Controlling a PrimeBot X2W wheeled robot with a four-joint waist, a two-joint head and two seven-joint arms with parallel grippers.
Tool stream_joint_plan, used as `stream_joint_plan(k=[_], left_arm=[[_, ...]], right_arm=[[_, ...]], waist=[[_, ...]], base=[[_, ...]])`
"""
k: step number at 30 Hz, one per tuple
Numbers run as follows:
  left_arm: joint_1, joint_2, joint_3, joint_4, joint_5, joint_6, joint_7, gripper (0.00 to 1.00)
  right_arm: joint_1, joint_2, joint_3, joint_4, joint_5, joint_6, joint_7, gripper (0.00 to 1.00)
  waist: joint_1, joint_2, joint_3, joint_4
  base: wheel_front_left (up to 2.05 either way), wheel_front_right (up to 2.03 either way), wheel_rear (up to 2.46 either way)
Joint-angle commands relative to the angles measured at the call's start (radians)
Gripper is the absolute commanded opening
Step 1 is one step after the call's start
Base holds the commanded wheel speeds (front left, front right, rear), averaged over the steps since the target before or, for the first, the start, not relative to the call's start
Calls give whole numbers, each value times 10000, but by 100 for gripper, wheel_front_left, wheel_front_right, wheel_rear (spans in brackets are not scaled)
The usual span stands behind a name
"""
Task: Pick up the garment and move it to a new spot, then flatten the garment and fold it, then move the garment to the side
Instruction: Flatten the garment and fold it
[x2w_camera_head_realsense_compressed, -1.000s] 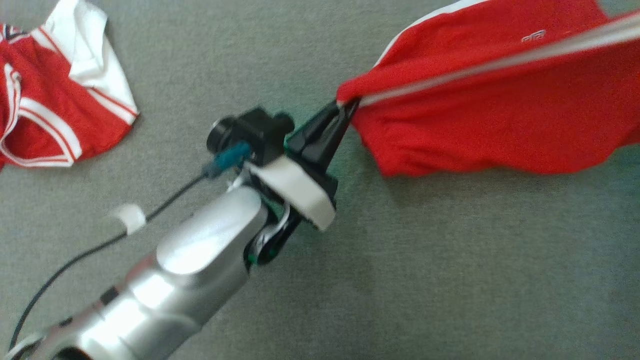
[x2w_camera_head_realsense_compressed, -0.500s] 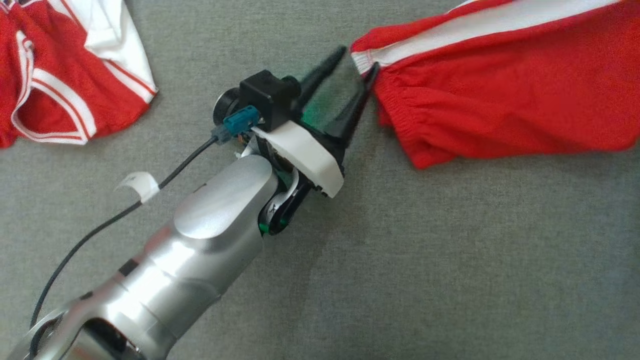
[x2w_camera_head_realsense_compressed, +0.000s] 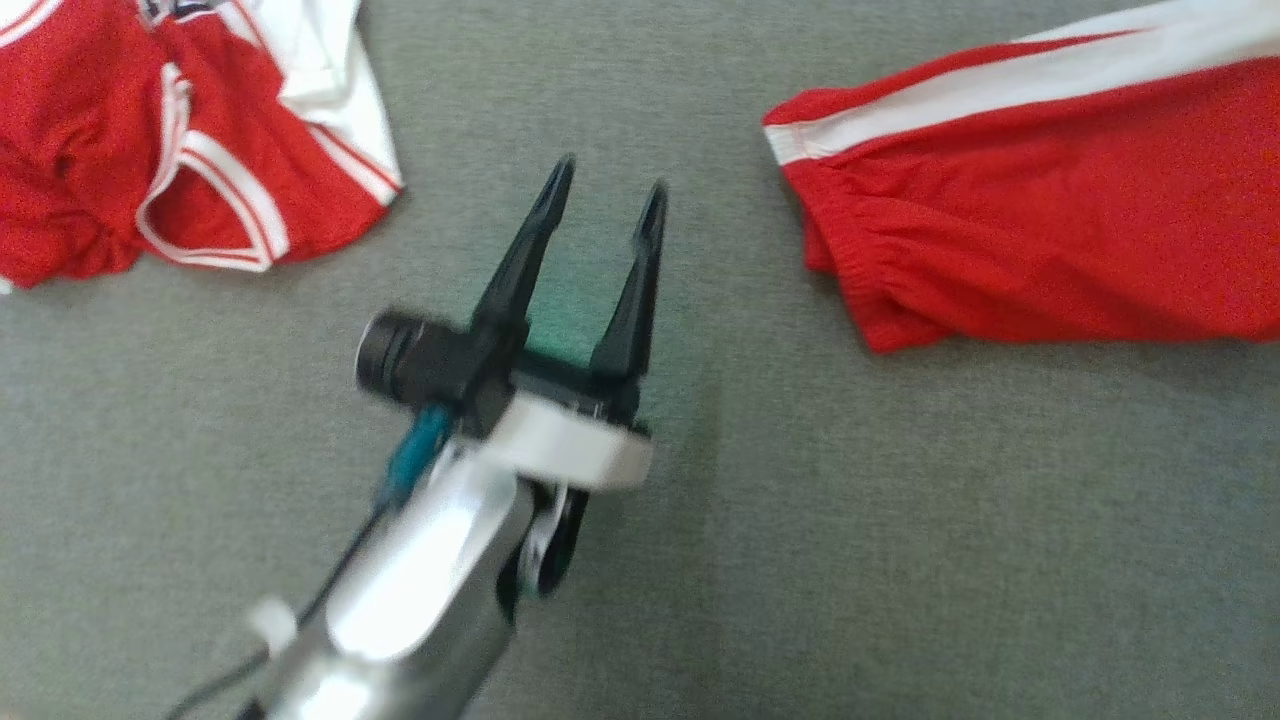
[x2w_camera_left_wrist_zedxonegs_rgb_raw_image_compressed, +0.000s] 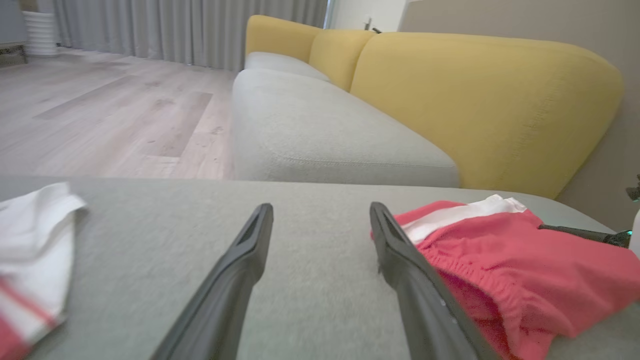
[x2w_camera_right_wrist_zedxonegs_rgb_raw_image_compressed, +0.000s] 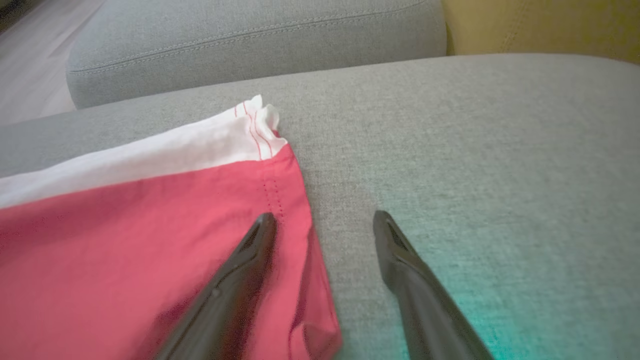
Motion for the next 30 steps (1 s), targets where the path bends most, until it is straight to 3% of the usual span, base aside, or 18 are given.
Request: stream_joint_plan(k=[1,5,6,7,11,21,30], left_arm=[[463,220,547,-600,312,91,-88,100],[1780,203,1178,-1413,870,7,-89,100],[2025,189,1316,-1536,968,-26,-89,100],[2231,179,1443,-1631,1067,-70,-89,100],[2762,118,1862,-1729,1380,-280,-90,100],[3251,-162,2673,-1601,2009,-787,-91,100],[3446,-414,2862,-1256,2185,-1167,-91,100]], right_arm=[[223,-284,80,-68,188,-19,209,100],[552,-44,306,103,1013,-19,1102,100],[613,-15,359,90,1150,-19,1222,75],[672,17,429,59,1259,-19,1319,0],[853,105,552,-104,1655,-19,1345,0],[1262,-843,132,133,1433,-19,179,0],[609,-542,567,-1913,1281,-19,347,0]], waist=[[1,0,-129,249],[1,0,-328,417],[1,0,-388,408],[1,0,-460,384],[1,0,-805,176],[1,0,-1561,-681],[1,0,-1723,-958]], base=[[0,0,0],[0,0,0],[0,0,0],[0,0,0],[0,0,0],[0,0,0],[0,0,0]])
